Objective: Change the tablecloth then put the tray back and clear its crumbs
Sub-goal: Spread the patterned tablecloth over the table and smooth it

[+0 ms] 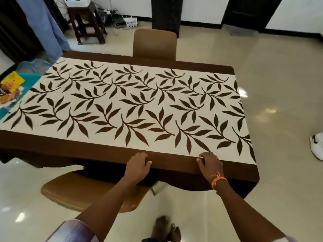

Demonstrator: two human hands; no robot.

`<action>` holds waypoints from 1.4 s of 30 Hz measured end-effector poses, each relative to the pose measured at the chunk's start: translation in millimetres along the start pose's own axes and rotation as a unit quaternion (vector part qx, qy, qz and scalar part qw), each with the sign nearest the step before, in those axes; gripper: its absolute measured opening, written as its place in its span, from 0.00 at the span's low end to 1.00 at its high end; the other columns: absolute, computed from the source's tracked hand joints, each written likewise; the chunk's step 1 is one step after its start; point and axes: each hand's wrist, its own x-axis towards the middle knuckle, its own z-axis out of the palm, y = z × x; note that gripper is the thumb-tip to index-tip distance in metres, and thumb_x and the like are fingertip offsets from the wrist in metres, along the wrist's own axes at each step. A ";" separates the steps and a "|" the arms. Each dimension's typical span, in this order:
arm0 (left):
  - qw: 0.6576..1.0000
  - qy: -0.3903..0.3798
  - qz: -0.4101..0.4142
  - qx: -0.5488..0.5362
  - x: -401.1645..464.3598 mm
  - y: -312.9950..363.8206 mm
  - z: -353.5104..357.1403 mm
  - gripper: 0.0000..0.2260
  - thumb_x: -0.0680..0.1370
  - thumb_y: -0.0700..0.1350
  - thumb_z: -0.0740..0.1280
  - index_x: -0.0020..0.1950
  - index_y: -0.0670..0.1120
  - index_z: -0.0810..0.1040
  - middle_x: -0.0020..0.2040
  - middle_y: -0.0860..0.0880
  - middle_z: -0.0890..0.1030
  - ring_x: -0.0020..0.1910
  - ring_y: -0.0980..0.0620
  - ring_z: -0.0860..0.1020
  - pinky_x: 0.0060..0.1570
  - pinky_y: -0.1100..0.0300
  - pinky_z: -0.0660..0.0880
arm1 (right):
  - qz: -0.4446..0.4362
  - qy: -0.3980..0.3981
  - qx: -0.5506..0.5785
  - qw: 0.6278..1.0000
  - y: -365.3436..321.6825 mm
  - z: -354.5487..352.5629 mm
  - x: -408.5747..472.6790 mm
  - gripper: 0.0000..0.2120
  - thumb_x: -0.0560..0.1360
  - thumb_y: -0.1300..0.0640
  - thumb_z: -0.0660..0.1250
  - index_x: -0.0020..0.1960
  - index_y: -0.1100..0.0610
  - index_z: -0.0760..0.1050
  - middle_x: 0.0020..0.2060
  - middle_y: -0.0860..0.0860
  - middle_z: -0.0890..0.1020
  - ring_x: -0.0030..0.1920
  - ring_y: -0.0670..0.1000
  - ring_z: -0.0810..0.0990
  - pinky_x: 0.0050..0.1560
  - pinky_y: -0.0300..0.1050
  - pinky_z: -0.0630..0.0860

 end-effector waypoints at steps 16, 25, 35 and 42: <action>0.994 0.069 -0.042 0.077 126.8 206.7 112.8 0.25 0.78 0.54 0.62 0.72 0.45 0.67 0.72 0.43 0.68 0.72 0.43 0.66 0.70 0.47 0.65 | -0.112 -0.020 -0.067 0.991 166.3 -112.3 164.3 0.13 0.75 0.52 0.64 0.58 0.54 0.78 0.56 0.54 0.81 0.57 0.59 0.79 0.54 0.54 0.74; 0.969 0.118 -0.215 0.008 136.5 333.5 171.0 0.10 0.76 0.49 0.64 0.53 0.45 0.77 0.54 0.47 0.77 0.56 0.44 0.76 0.51 0.48 0.76 | -0.256 -0.151 -0.051 0.953 258.2 -213.3 275.5 0.16 0.75 0.44 0.59 0.56 0.50 0.77 0.53 0.47 0.81 0.57 0.52 0.77 0.53 0.49 0.70; 0.959 0.212 -0.188 -0.028 298.7 440.0 181.5 0.13 0.73 0.49 0.61 0.48 0.42 0.78 0.46 0.42 0.79 0.48 0.40 0.78 0.46 0.49 0.75 | -0.310 -0.182 -0.028 0.933 266.3 -254.2 463.9 0.06 0.75 0.49 0.64 0.48 0.49 0.77 0.46 0.45 0.81 0.52 0.51 0.79 0.52 0.50 0.74; 0.938 0.246 -0.245 -0.015 489.0 479.4 132.3 0.15 0.71 0.46 0.69 0.56 0.43 0.79 0.54 0.42 0.78 0.53 0.39 0.76 0.52 0.46 0.74 | -0.322 -0.222 -0.075 0.917 212.7 -273.7 666.3 0.10 0.76 0.51 0.64 0.55 0.52 0.78 0.53 0.51 0.83 0.57 0.55 0.79 0.56 0.51 0.75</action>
